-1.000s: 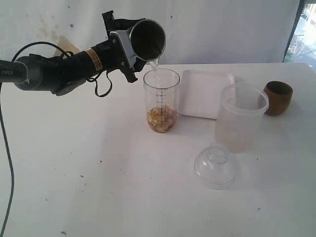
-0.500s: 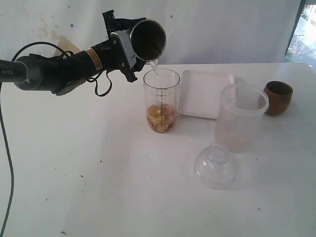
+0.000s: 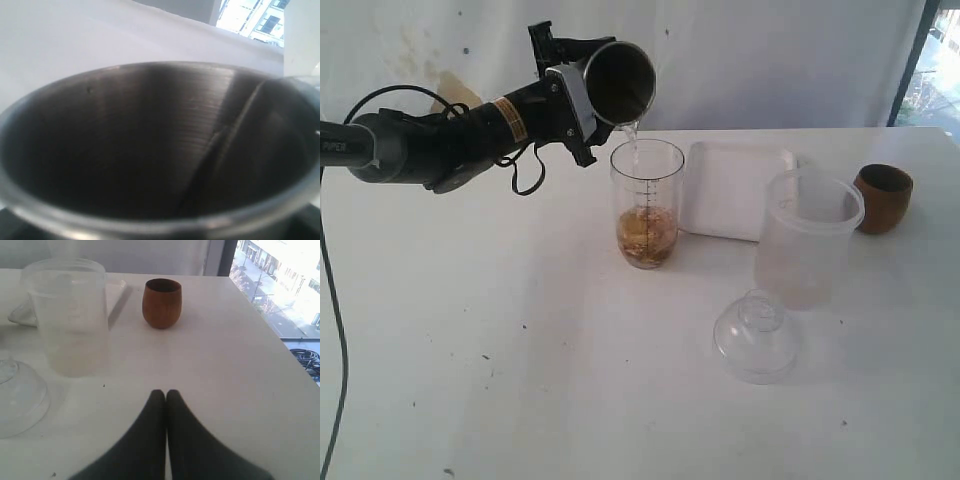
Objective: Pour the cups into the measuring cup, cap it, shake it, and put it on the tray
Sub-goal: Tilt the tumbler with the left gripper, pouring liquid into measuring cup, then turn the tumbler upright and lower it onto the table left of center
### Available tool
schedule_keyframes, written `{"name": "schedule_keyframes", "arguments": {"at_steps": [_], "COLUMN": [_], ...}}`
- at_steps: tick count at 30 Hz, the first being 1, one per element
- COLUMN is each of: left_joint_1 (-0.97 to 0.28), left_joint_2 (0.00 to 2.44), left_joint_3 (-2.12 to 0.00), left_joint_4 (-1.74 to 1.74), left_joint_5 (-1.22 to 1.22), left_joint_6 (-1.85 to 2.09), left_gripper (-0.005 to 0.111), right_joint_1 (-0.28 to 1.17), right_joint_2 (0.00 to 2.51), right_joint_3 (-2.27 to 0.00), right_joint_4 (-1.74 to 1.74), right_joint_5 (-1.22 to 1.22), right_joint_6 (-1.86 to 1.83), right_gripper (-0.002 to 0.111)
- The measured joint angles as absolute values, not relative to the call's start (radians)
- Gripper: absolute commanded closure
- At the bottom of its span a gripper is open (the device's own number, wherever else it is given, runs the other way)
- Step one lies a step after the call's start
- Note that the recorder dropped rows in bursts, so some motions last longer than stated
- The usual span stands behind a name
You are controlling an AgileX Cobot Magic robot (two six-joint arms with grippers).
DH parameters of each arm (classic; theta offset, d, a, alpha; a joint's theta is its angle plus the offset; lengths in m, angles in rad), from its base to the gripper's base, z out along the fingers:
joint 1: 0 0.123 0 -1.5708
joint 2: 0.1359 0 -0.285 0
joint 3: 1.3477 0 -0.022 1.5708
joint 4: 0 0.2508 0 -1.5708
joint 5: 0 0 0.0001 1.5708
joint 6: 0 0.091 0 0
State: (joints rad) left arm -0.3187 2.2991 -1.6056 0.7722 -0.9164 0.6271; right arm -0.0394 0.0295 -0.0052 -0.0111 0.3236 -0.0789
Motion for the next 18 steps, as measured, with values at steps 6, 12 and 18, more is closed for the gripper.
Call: {"name": "schedule_keyframes", "arguments": {"at_steps": [6,12,18], "left_joint_1": [-0.319,-0.319,-0.319], "left_joint_2": [2.299,2.299,2.299], "left_joint_3": [-1.610,-1.610,-1.610], "left_joint_4": [0.763,0.753,0.732], "left_joint_5": [-0.898,-0.874,-0.864], "left_joint_6": [0.608,0.567,0.078], "left_gripper": [0.107,0.107,0.107], "right_joint_1": [-0.039,-0.039,-0.039], "right_joint_2": [0.029,0.029,0.029], "right_joint_3": [-0.005,-0.005,-0.005], "right_joint_4": [-0.011,-0.011,-0.011], "right_joint_5": [0.324,0.324,0.324], "right_joint_6": [-0.079,-0.079,-0.079], "right_gripper": [0.108,0.108,0.108]}}
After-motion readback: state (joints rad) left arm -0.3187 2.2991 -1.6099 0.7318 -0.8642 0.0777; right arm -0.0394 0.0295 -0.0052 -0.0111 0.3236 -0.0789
